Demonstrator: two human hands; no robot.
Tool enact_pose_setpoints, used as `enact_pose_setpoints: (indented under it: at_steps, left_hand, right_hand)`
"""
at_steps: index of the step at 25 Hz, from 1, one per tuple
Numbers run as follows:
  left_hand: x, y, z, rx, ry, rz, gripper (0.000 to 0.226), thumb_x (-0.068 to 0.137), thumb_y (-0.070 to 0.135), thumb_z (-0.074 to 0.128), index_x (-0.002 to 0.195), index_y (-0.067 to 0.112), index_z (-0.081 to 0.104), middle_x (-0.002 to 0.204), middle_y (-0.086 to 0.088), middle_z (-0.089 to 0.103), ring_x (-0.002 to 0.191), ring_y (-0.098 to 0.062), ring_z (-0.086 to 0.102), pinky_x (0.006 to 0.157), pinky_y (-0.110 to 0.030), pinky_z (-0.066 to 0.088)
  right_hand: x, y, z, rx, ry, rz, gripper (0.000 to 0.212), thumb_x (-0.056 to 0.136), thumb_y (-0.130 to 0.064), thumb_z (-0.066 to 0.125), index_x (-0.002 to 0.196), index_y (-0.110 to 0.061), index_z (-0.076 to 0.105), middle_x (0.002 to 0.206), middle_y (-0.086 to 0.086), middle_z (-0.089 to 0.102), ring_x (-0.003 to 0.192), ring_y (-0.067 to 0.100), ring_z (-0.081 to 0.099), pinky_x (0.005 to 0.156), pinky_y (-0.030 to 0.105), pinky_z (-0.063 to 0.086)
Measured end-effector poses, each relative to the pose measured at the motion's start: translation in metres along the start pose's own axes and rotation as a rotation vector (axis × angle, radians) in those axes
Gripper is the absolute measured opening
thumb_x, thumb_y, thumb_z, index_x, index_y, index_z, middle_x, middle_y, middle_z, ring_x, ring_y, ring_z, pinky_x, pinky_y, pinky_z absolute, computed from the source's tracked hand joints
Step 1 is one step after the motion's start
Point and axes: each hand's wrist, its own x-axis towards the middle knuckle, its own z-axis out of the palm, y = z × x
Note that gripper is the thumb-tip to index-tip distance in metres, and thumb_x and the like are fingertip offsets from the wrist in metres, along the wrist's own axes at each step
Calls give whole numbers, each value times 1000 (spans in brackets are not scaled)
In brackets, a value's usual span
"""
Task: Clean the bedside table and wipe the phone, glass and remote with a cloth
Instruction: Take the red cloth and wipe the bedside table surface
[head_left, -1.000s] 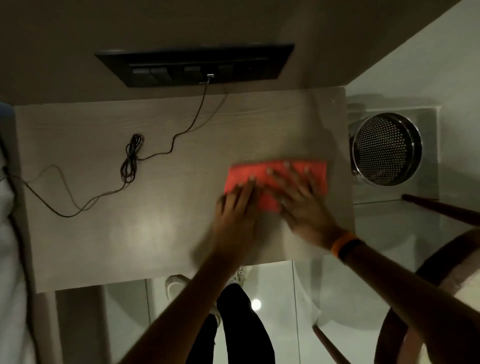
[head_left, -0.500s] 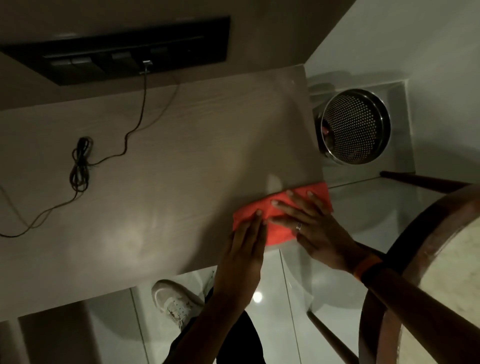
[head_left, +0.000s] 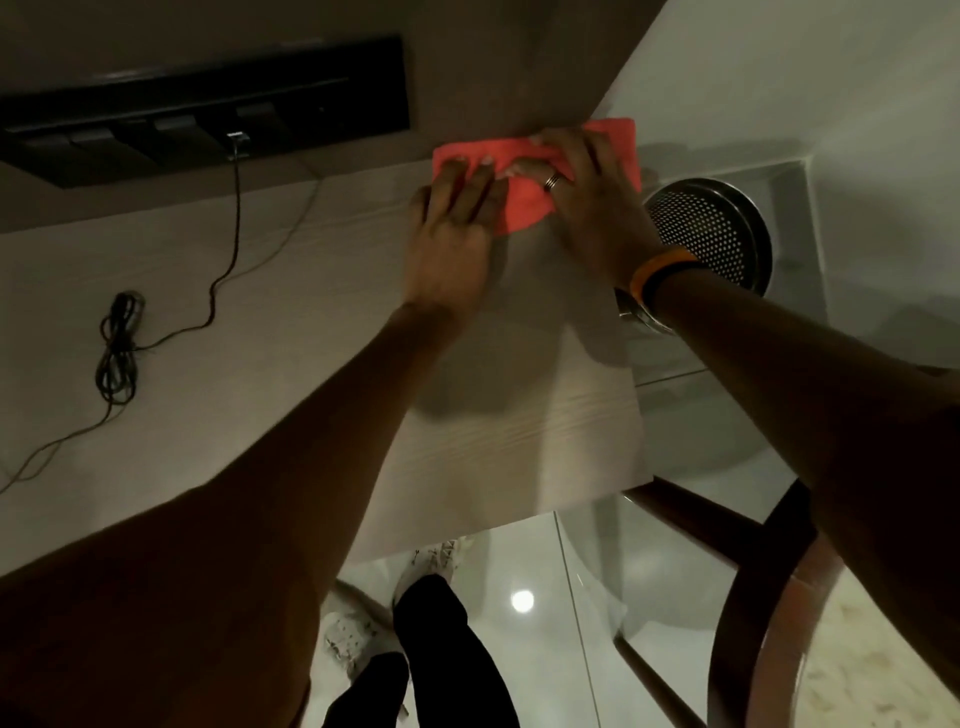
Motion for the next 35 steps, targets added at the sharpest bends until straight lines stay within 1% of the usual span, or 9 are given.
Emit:
enact_pose_setpoints:
  at_steps: [4, 10, 15, 18, 23, 27, 30, 33, 35]
  left_hand:
    - [-34, 12, 6, -88, -6, 37, 54, 103, 15, 36, 157, 16, 35, 168, -5, 27, 157, -32, 19, 125, -45, 16]
    - [-142, 47, 34, -115, 69, 208, 48, 92, 12, 53, 139, 11, 63, 149, -11, 56, 137, -36, 54, 106, -53, 50]
    - [-202, 56, 58, -30, 92, 400, 50, 91, 9, 53, 140, 15, 62, 149, -6, 57, 136, -27, 57, 106, -43, 51]
    - [-222, 61, 61, -31, 121, 478, 44, 89, 10, 51, 127, 17, 72, 137, -4, 68, 125, -24, 66, 99, -39, 56]
    - [-247, 37, 41, -85, 129, 603, 41, 57, 6, 87, 97, 15, 82, 99, 1, 81, 93, -21, 77, 68, -26, 62]
    - [-266, -2, 19, -339, -173, 400, 41, 64, 9, 80, 105, 14, 80, 93, -8, 80, 96, -32, 72, 74, -38, 62]
    - [-276, -28, -5, -561, -527, 188, 43, 69, 29, 68, 112, 26, 78, 92, -2, 80, 88, -20, 74, 84, -39, 62]
    - [-268, -15, -34, -826, -743, 53, 30, 76, 29, 71, 104, 34, 80, 91, 2, 81, 90, -13, 76, 86, -37, 63]
    - [-256, 15, -51, -967, -775, 64, 19, 86, 24, 72, 85, 40, 82, 85, 10, 80, 83, -4, 75, 81, -28, 59]
  right_hand:
    - [-44, -17, 8, 129, -30, 64, 51, 99, -16, 49, 150, -21, 50, 165, 13, 31, 153, 38, 27, 127, 47, 22]
    - [-171, -71, 33, 352, 39, 251, 53, 87, -2, 67, 137, -18, 63, 162, 16, 39, 155, 39, 27, 120, 62, 28]
    - [-257, -106, 55, 443, 150, 399, 52, 90, -2, 49, 133, -27, 64, 159, 10, 45, 152, 40, 30, 119, 68, 28]
    - [-282, -126, 65, 389, 197, 526, 57, 85, 12, 61, 129, -24, 66, 150, 8, 56, 137, 41, 47, 107, 64, 44]
    - [-307, -168, 70, 353, 226, 521, 58, 82, 17, 64, 130, -17, 68, 135, 8, 63, 115, 38, 53, 95, 44, 58]
    - [-310, -207, 65, 537, 152, 492, 29, 94, -7, 58, 118, -13, 74, 129, 8, 67, 106, 34, 56, 92, 28, 45]
    - [-307, -216, 41, 859, -128, 516, 35, 95, -18, 49, 119, -21, 74, 122, 4, 73, 107, 26, 61, 98, 36, 49]
    - [-321, -197, -2, 1125, -294, 608, 28, 95, -10, 61, 108, -31, 74, 98, 3, 76, 95, 22, 71, 92, 38, 56]
    - [-344, -170, -34, 1345, -311, 669, 44, 90, 6, 58, 89, -34, 75, 90, 14, 75, 79, 26, 68, 82, 42, 55]
